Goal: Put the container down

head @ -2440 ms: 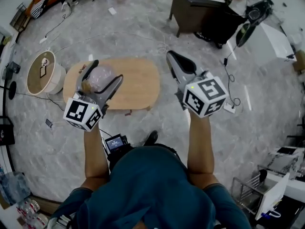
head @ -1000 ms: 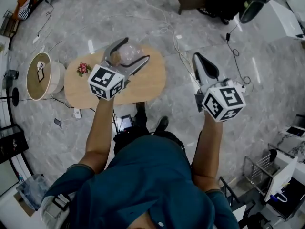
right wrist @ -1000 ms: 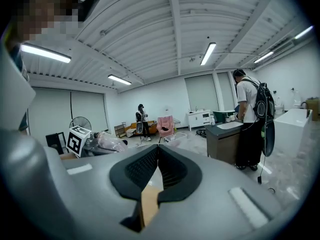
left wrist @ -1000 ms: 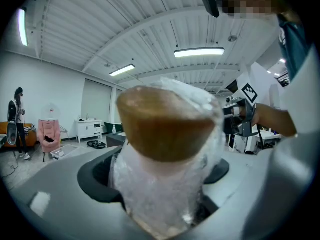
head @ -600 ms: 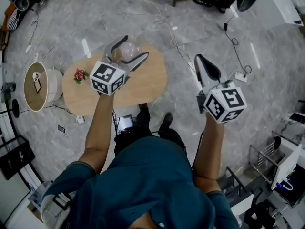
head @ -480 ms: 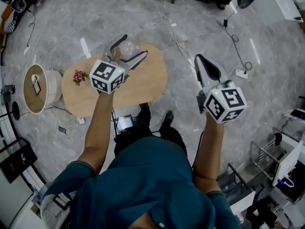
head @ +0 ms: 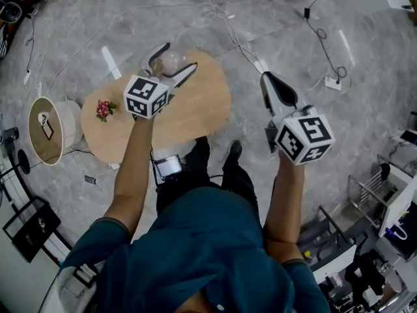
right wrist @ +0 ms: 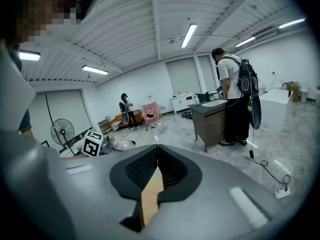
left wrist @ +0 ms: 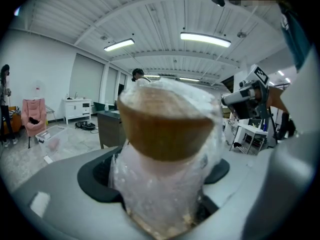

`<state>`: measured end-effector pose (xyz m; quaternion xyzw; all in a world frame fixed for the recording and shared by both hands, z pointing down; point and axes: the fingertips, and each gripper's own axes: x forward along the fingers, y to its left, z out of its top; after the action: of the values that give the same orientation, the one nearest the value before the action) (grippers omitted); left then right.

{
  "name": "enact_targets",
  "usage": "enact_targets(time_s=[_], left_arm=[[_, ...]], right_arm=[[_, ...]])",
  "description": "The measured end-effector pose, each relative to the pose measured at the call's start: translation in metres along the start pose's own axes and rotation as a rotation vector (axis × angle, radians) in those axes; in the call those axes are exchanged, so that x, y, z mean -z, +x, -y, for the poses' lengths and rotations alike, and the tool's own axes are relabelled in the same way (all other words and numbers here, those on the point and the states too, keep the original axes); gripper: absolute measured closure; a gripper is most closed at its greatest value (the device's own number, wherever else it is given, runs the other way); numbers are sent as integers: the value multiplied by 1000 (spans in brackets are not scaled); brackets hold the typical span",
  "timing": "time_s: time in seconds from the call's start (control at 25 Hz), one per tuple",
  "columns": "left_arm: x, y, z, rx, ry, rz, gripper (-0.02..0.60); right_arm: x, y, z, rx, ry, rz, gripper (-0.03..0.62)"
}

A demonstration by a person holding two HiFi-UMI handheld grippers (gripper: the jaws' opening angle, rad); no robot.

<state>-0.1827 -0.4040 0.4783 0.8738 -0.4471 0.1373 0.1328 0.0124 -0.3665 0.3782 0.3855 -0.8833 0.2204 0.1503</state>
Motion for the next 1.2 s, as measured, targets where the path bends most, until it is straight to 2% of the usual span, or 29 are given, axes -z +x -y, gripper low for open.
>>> enact_targets(time_s=[0.52, 0.96, 1.2], left_arm=[[87, 52, -31, 42, -48, -122, 171], [165, 88, -48, 46, -107, -194, 171], [213, 105, -51, 46, -139, -263, 171]], right_arm=[[35, 33, 20, 43, 68, -70, 583], [67, 47, 35, 66, 97, -137, 583], [84, 55, 37, 65, 117, -167, 583]])
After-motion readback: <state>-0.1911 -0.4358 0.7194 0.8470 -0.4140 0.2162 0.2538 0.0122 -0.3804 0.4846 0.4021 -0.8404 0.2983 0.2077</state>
